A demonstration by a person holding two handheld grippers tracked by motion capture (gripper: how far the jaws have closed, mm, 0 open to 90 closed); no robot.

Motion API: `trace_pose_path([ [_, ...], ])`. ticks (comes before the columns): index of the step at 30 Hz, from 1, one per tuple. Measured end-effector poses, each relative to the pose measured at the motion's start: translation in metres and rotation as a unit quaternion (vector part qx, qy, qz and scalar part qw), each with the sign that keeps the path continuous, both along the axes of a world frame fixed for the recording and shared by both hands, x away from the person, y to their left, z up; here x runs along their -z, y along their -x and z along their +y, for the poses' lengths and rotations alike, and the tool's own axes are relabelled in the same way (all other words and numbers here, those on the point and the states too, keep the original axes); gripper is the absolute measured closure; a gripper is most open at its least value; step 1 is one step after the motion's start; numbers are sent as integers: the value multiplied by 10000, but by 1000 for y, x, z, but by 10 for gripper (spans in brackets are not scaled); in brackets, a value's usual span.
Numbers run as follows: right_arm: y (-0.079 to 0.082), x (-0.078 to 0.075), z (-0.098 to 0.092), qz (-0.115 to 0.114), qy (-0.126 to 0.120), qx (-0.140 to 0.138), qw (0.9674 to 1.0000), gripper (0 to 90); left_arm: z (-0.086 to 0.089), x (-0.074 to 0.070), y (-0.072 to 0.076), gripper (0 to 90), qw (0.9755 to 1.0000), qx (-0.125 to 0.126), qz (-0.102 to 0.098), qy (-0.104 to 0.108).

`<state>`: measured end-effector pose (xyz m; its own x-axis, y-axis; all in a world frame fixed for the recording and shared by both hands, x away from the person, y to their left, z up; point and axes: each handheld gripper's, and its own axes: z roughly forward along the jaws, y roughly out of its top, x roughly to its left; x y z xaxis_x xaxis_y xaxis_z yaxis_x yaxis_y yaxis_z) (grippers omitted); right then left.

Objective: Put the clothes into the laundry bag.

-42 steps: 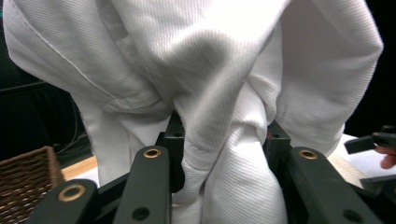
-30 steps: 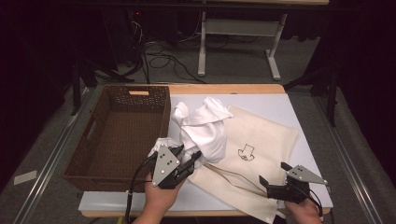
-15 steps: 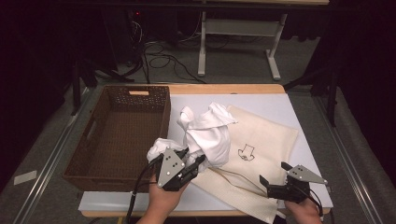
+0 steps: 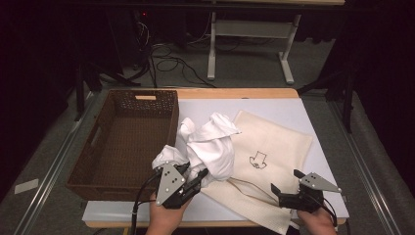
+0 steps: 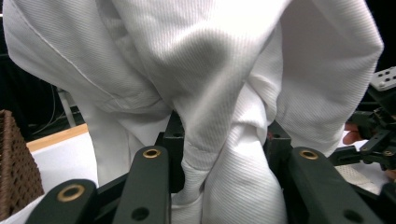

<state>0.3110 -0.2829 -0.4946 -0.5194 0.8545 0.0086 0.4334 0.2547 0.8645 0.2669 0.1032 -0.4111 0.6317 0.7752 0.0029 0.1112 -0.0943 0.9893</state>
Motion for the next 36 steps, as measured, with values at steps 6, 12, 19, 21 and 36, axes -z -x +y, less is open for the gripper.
trace_pose_path([
  [6,-1,0,-1,6,11,-3,10000,20,0,8,3,638,9999,30,91,-139],
  [12,-1,0,-2,-6,13,-16,10000,20,-8,16,7,637,9994,90,145,-317],
  [19,0,-1,0,-40,32,-28,10000,20,-5,22,19,636,9989,96,212,-400],
  [21,0,-2,0,-66,34,-18,10000,19,-5,25,22,636,9987,105,270,-427],
  [36,1,-1,6,-23,226,-156,9996,26,-13,43,29,636,9962,168,550,-649],
])
